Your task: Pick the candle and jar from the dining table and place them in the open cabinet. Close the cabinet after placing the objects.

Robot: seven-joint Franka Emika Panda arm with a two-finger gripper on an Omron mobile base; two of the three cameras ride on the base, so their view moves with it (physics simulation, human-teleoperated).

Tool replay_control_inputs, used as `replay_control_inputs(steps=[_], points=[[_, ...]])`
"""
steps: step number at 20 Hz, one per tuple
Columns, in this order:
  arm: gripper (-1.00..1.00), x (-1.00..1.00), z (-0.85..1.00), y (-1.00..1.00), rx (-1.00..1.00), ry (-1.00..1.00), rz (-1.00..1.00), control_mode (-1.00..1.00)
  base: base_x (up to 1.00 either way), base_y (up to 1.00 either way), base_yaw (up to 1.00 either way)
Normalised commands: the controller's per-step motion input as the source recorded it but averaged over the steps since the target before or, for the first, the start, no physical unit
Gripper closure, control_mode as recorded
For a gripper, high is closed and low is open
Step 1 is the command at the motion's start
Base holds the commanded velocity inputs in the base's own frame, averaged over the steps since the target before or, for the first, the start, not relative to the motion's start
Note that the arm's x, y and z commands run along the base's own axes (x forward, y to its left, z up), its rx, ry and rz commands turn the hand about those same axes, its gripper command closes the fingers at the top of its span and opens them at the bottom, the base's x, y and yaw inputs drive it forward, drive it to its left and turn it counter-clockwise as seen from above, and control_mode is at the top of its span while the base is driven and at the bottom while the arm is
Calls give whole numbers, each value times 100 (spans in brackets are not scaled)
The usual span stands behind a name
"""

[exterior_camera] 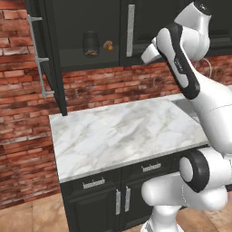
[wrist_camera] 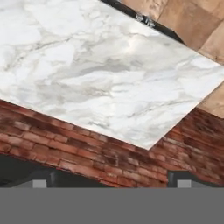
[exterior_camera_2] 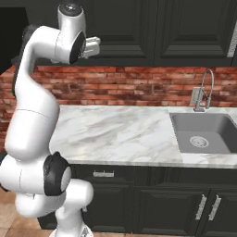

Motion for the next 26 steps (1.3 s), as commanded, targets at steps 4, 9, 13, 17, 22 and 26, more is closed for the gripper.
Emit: replay_control_inputs(steps=[4,9,13,17,22,26], points=[[-100,-67,1,1,-27,-17,13,-100,0,0,0],[-100,-57,0,13,-37,-16,11,-100,0,0,0],[-100,-65,0,17,-44,-18,8,-100,0,0,0],[-100,-72,0,12,-37,-17,7,-100,0,0,0],[-100,-77,0,13,-30,-17,8,-100,0,0,0],[-100,-74,0,18,-24,-15,10,-100,0,0,0]])
